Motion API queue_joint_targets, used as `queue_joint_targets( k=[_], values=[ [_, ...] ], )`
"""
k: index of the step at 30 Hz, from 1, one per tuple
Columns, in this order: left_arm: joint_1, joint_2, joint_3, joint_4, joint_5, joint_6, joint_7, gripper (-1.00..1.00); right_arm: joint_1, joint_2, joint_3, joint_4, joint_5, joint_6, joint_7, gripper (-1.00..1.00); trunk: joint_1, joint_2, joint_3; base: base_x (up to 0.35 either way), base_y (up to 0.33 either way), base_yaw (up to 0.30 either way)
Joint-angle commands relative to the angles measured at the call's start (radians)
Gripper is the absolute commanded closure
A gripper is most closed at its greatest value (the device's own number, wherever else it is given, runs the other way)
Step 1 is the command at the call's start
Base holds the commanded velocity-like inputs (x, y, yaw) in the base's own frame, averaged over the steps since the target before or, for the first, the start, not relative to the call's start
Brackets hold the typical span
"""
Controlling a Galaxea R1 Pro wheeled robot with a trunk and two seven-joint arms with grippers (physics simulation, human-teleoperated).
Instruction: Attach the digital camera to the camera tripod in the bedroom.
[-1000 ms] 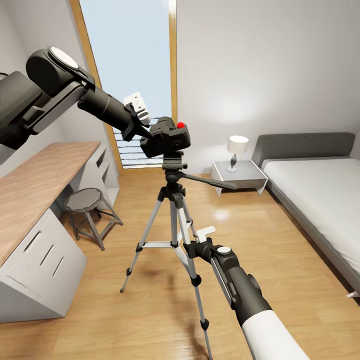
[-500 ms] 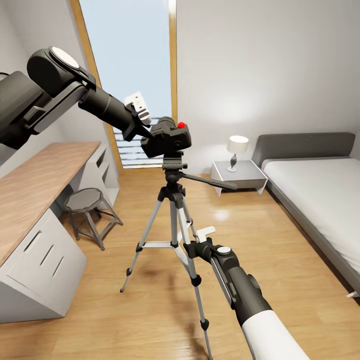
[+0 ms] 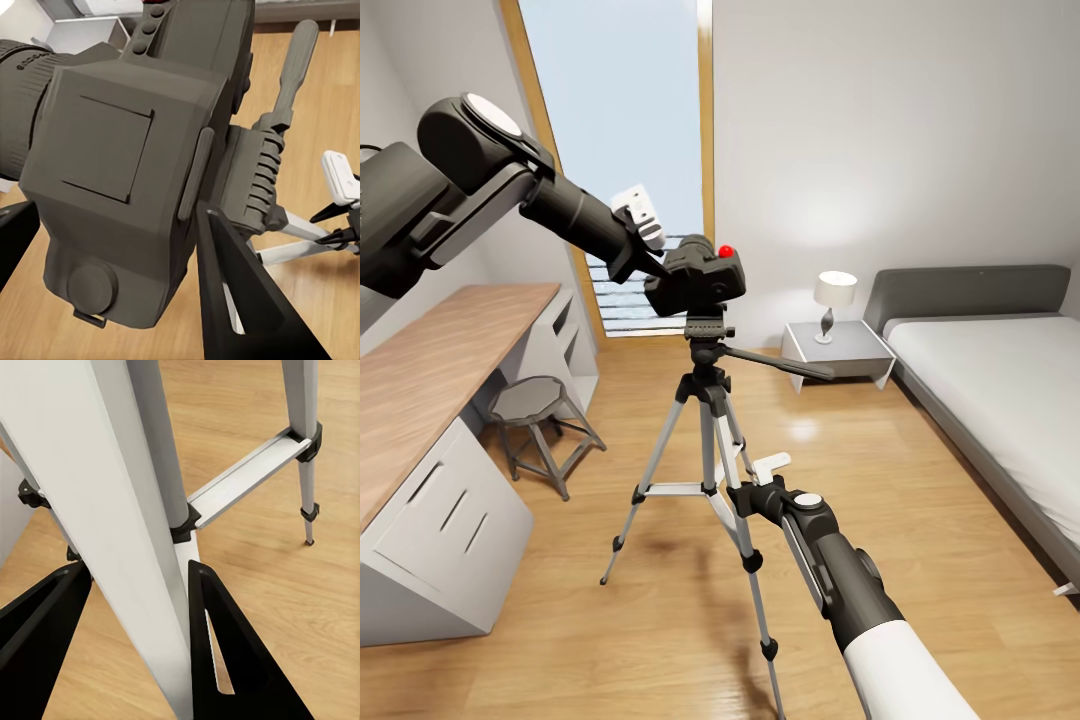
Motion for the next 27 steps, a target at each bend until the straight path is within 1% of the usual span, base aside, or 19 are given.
queue_joint_targets(
  k=[1,5,6,27],
  values=[
    [-0.002,0.001,-0.003,-0.001,0.005,0.004,0.001,1.00,-0.001,0.000,-0.002,0.015,0.027,0.003,0.007,1.00,0.001,-0.002,-0.002,0.000,0.000,0.000],
    [-0.002,0.001,-0.004,-0.001,0.005,0.005,0.000,1.00,-0.001,0.000,-0.002,0.015,0.028,0.003,0.007,1.00,0.001,-0.002,-0.002,0.000,0.000,0.000],
    [-0.002,0.001,-0.004,-0.001,0.005,0.005,0.000,-1.00,-0.001,0.000,-0.002,0.015,0.028,0.003,0.007,1.00,0.001,-0.002,-0.002,0.000,0.000,0.000],
    [-0.002,0.000,-0.004,0.000,0.007,0.006,0.000,-1.00,-0.001,0.000,-0.002,0.015,0.028,0.003,0.008,1.00,0.001,-0.002,-0.002,0.000,0.000,0.000]
  ],
)
